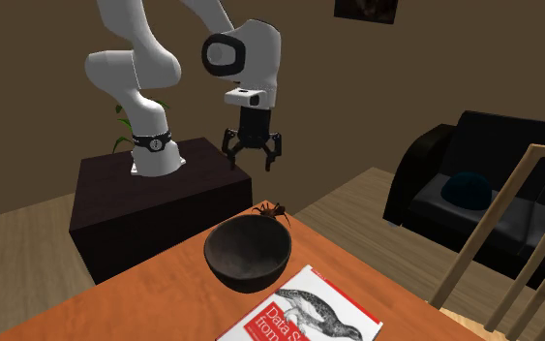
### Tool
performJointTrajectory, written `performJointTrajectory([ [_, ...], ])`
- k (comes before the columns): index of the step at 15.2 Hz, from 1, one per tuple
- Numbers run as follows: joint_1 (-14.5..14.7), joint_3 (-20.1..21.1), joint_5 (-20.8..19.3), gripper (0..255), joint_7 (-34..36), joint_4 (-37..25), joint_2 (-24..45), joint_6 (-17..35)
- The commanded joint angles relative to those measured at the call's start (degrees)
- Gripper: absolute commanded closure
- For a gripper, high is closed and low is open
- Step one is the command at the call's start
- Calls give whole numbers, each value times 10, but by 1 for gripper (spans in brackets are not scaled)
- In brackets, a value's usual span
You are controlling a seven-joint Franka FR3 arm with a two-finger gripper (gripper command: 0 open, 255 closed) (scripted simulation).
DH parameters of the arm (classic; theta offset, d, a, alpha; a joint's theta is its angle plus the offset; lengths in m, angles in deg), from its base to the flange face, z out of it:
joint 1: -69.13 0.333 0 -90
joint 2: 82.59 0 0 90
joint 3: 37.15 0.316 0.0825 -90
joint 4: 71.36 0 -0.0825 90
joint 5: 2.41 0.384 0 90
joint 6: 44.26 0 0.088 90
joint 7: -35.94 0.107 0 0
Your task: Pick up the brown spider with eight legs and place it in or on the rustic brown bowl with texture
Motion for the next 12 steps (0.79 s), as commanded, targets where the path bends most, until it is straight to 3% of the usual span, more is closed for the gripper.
performJointTrajectory([
  [1, -12, 9, -100, 0, 101, -26, 72, 15],
  [3, 7, -13, -190, 0, 187, -61, 141, 14],
  [6, 55, -60, -284, 0, 283, -117, 229, 9],
  [8, 88, -91, -325, 0, 330, -156, 282, 5],
  [12, 104, -115, -358, 0, 355, -171, 314, 15],
])
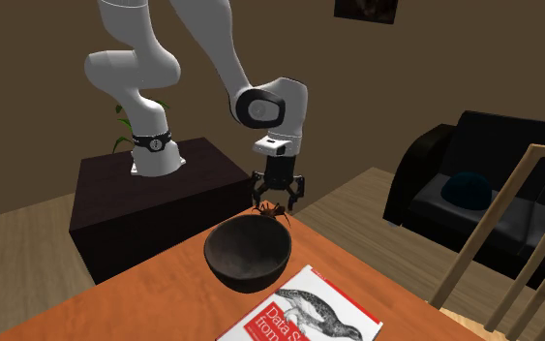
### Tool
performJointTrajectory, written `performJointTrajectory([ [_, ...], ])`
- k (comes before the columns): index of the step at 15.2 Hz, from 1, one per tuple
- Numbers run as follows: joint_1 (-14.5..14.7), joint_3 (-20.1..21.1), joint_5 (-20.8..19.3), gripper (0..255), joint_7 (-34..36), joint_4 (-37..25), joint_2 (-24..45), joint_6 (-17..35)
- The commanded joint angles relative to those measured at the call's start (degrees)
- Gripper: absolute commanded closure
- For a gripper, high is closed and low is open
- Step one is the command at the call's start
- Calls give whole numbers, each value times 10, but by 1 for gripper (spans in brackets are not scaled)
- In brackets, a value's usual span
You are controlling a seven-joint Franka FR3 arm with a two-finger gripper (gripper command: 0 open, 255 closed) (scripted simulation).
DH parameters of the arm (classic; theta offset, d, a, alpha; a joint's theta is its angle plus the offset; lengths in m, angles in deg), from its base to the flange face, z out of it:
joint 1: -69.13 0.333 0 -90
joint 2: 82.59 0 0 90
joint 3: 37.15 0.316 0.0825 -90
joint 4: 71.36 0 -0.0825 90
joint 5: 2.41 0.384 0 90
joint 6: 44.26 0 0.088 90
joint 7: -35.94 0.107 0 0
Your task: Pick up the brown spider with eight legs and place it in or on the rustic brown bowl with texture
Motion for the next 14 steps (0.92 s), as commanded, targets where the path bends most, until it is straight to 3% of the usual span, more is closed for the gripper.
performJointTrajectory([
  [1, 8, -13, -20, 0, 14, -8, 18, 7],
  [4, 18, -34, -49, 0, 33, -19, 45, 20],
  [12, 19, -34, -49, 0, 33, -19, 45, 20],
  [13, 19, -34, -49, 255, 33, -19, 45, 20],
  [14, 19, -34, -49, 255, 33, -19, 45, 20],
])
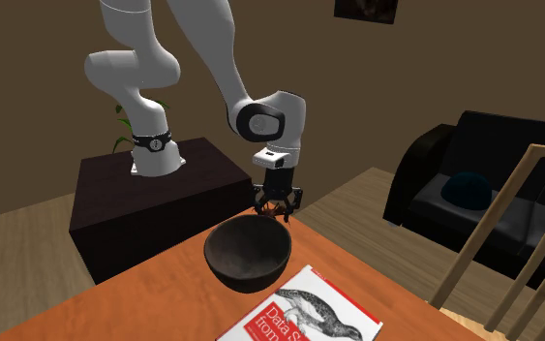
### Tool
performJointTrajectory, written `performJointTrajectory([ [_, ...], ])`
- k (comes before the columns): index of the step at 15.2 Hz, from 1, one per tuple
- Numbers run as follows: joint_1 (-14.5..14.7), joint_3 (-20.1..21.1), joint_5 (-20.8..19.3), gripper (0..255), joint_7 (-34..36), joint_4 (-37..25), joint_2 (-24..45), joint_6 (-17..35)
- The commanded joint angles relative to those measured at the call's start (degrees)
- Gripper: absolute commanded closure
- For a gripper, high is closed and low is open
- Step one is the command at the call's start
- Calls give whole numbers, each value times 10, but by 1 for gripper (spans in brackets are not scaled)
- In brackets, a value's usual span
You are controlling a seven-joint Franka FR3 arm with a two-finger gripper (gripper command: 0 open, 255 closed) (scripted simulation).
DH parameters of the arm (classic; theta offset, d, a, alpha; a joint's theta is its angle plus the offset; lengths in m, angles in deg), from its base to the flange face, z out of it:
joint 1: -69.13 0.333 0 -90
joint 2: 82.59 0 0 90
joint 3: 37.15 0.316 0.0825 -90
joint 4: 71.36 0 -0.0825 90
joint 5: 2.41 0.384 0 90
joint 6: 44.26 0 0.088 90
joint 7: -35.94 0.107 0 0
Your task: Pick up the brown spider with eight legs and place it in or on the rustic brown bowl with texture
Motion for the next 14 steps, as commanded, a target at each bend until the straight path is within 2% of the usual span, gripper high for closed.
performJointTrajectory([
  [1, 0, 0, 0, 255, 0, 0, 0, 0],
  [8, 0, 0, 0, 255, 0, 0, 0, 0],
  [14, -25, 33, 49, 255, -40, 21, -49, -18],
])
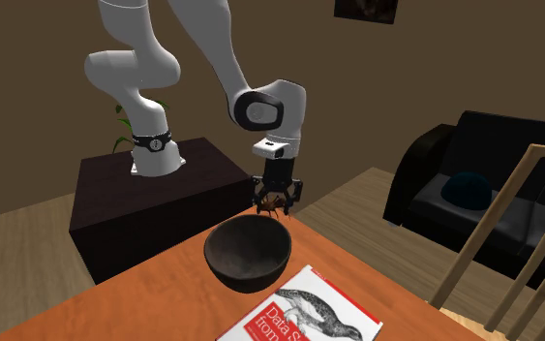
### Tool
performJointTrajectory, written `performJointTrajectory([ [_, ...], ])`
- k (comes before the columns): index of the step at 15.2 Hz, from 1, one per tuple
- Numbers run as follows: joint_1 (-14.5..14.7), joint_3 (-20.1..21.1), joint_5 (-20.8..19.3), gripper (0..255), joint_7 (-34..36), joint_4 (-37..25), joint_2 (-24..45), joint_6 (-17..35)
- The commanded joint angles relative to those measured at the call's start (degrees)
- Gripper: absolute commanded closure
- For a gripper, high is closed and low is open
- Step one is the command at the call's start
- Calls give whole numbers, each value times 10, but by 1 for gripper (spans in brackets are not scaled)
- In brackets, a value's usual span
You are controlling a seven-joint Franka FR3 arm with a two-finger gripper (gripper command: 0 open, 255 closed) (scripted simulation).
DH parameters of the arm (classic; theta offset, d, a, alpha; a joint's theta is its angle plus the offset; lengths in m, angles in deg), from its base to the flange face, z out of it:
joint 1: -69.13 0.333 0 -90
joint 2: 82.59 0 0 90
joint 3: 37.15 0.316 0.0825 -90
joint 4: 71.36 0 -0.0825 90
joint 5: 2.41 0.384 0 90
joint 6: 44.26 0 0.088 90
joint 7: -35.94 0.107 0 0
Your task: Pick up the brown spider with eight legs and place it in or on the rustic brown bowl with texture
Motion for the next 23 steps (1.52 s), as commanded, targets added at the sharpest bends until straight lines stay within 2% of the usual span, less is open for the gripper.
performJointTrajectory([
  [1, -9, 12, 19, 255, -16, 5, -16, -7],
  [14, -61, 84, 146, 255, -117, 32, -125, -52],
  [23, -85, 120, 243, 255, -195, 37, -201, -89],
])
